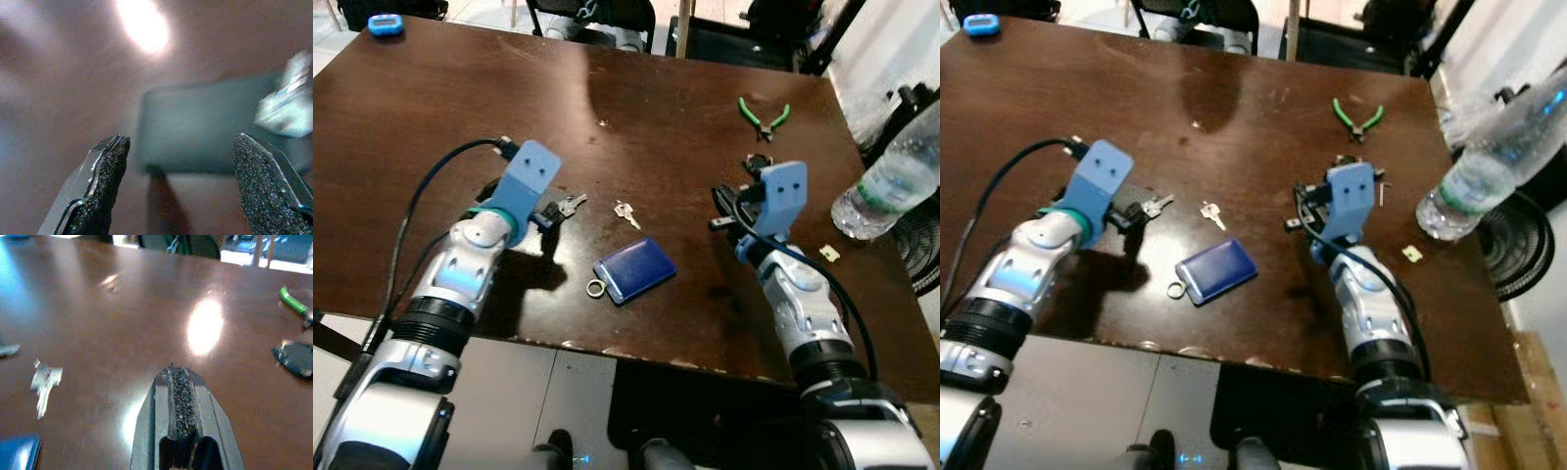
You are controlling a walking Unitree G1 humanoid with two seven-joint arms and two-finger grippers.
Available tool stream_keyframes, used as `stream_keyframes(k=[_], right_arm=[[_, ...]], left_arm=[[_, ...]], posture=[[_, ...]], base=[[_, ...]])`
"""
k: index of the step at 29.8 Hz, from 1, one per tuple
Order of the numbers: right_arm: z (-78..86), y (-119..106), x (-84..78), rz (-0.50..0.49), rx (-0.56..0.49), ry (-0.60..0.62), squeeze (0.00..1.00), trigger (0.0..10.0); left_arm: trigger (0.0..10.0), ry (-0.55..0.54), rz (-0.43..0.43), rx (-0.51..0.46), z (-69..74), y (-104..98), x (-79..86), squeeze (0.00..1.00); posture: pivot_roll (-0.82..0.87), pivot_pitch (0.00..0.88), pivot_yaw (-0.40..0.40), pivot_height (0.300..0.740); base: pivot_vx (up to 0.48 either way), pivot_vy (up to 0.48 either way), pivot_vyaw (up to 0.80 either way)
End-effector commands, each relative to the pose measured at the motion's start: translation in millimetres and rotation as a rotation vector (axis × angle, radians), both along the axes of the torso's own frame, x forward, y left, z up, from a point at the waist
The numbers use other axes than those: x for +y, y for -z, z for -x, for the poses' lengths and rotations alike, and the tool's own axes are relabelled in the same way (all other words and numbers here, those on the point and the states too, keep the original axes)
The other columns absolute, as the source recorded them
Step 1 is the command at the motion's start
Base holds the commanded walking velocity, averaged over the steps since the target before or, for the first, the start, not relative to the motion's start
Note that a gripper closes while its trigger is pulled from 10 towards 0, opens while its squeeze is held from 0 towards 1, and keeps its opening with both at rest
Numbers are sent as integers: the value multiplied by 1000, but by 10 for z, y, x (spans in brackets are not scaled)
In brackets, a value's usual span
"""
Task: Hang keys on a hook
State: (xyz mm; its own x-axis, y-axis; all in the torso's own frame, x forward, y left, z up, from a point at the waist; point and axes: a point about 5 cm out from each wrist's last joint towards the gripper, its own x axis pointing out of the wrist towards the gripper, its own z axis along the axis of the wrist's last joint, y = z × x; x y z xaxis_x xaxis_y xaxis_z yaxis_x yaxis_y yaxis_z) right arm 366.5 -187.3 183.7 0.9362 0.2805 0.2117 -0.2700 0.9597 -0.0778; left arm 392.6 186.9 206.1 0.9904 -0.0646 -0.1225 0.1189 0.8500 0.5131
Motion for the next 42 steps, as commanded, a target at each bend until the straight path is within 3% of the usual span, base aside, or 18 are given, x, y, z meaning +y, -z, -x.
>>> stream_keyframes(k=[1, 2, 5, 12, 13, 14, 15, 16, 17, 18, 21, 26, 27, 29, 31, 33, 41, 42], right_arm=[[63, 75, -93, -20, 21, 32, 0, 10000], [109, 119, -139, -22, 26, 52, 0, 10000], [142, 152, -177, -34, 25, 80, 0, 10000], [135, 113, -153, -50, 7, 84, 0, 10000], [121, 82, -129, -54, -2, 77, 0, 10000], [121, 82, -129, -54, -2, 77, 0, 10000], [109, 56, -108, -56, -10, 71, 0, 10000], [109, 56, -108, -56, -10, 71, 0, 10000], [114, 17, -80, -52, -23, 59, 0, 10000], [114, 17, -80, -52, -23, 59, 0, 10000], [181, -236, 110, 16, -115, -54, 0, 10000], [184, -288, 152, 33, -130, -73, 0, 10000], [90, -360, 236, 44, -124, -100, 0, 10000], [90, -360, 236, 44, -124, -100, 0, 10000], [-146, -404, 461, 82, -56, -171, 0, 10000], [-235, -379, 573, 102, -3, -217, 0, 10000], [-253, -263, 614, 84, 57, -236, 0, 10000], [-214, -124, 682, 98, 106, -282, 0, 10000]], left_arm=[[10000, -61, -13, 55, 45, 185, 202, 0], [10000, -73, -20, 62, 72, 223, 278, 0], [10000, -51, -5, 51, 110, 220, 286, 0], [10000, 20, 63, 14, 127, 108, 146, 0], [10000, 86, 83, -8, 125, 27, -39, 0], [10000, 86, 83, -8, 125, 27, -39, 0], [10000, 145, 95, -27, 126, -42, -216, 0], [10000, 145, 95, -27, 126, -42, -216, 0], [10000, 194, 108, -45, 128, -101, -373, 0], [10000, 194, 108, -45, 128, -101, -373, 0], [10000, 280, 158, -76, 241, -172, -594, 0], [10000, 289, 168, -79, 283, -171, -608, 0], [10000, 289, 179, -82, 353, -160, -608, 0], [10000, 289, 179, -82, 353, -160, -608, 0], [10000, 245, 188, -92, 479, -138, -508, 0], [10000, 202, 192, -100, 534, -127, -422, 0], [10000, 167, 205, -101, 590, -124, -376, 0], [10000, 156, 207, -96, 624, -121, -355, 0]], posture=[[-201, 195, 84, 740], [-198, 189, 96, 740], [-197, 180, 108, 740], [-189, 164, 108, 740], [-180, 153, 108, 740], [-180, 153, 108, 740], [-179, 148, 108, 740], [-179, 148, 108, 740], [-181, 142, 109, 740], [-181, 142, 109, 740], [-178, 128, 101, 740], [-178, 128, 101, 740], [-140, 126, 55, 740], [-140, 126, 55, 740], [-106, 128, 2, 740], [-95, 134, -21, 740], [-98, 151, -31, 740], [-92, 158, -29, 740]], base=[[0, 0, 0], [0, 0, 0], [0, 0, 0], [0, 0, 0], [0, 0, 0], [0, 0, 0], [0, 0, 0], [0, 0, 0], [0, 0, 0], [0, 0, 0], [0, 0, 0], [0, 0, 0], [0, 0, 0], [0, 0, 0], [0, 0, 0], [0, 0, 0], [0, 0, 0], [0, 0, 0]])
